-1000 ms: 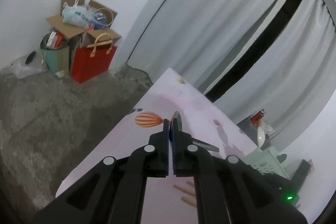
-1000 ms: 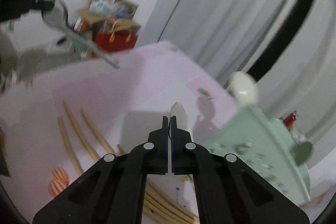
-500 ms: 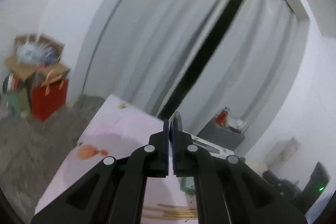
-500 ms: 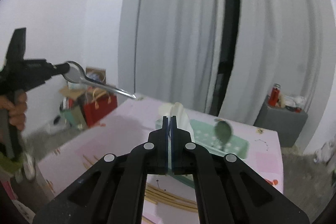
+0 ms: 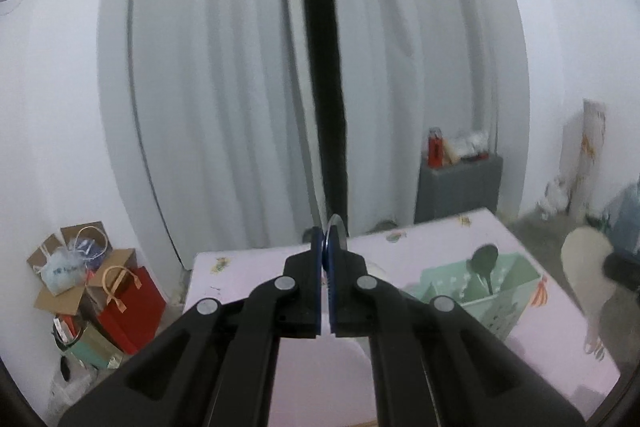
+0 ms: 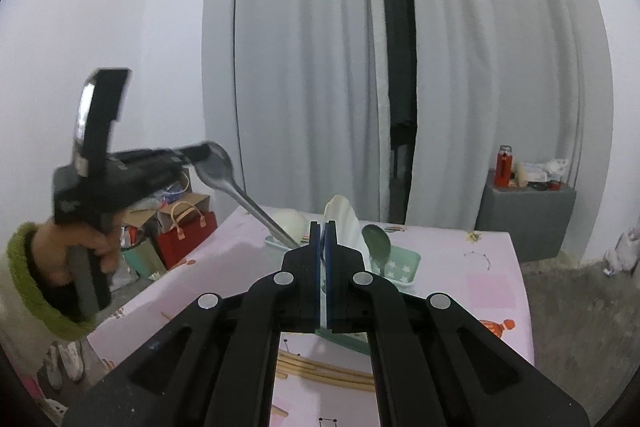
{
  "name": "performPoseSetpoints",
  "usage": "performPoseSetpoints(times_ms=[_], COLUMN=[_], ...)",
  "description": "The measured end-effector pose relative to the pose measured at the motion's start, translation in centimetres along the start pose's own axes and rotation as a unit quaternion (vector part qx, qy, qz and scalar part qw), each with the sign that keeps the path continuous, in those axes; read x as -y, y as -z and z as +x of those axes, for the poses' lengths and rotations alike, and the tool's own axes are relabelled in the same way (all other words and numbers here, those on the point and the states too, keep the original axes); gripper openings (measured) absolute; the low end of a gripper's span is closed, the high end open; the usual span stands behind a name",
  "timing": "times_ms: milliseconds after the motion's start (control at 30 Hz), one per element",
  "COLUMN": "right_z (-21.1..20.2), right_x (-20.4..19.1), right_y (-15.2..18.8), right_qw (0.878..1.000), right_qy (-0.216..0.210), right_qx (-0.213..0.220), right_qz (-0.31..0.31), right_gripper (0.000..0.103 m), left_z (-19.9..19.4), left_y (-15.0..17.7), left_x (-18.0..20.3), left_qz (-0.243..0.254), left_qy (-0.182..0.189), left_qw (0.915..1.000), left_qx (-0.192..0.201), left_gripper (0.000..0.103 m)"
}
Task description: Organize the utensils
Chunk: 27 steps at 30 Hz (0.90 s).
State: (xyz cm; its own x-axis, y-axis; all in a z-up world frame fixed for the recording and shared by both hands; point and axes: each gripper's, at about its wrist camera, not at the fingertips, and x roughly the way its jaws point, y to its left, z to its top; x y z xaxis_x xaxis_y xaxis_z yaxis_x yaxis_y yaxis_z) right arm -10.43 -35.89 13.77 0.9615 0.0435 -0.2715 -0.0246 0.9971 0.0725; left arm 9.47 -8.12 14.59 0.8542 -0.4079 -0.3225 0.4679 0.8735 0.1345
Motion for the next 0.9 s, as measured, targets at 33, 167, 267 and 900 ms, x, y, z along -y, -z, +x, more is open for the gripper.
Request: performPoseSetpoints(times_ms=[33, 167, 267, 900], right_z=[-0.1, -0.5, -0.9, 2.5], right_x=[0.2, 1.0, 1.3, 6.6], right_y=[0.0, -0.3, -0.4, -8.3], right_qw=[1.0, 1.0, 0.999, 0.981], right_qy=[0.001, 0.002, -0.003, -0.103], right_qx=[0.001, 0.001, -0.001, 0.084], right_qz=[0.003, 0.02, 0.039, 0.143], right_gripper=[0.0, 0.0, 0.0, 0.0], left_z=[0.6, 2.5, 2.4, -1.7], left_y=[0.1, 0.7, 1.1, 11.9], left_x=[0.4, -0.5, -2.0, -8.4], left_qz=[-0.002, -0.072, -0.149, -0.235], left_qy=[0.009, 0.077, 0.122, 0.078], left_qw=[0.9999, 0.9934, 0.9803, 0.9616], left_qx=[-0.011, -0.044, -0.045, -0.12], left_gripper=[0.002, 0.017, 0.04, 0.065])
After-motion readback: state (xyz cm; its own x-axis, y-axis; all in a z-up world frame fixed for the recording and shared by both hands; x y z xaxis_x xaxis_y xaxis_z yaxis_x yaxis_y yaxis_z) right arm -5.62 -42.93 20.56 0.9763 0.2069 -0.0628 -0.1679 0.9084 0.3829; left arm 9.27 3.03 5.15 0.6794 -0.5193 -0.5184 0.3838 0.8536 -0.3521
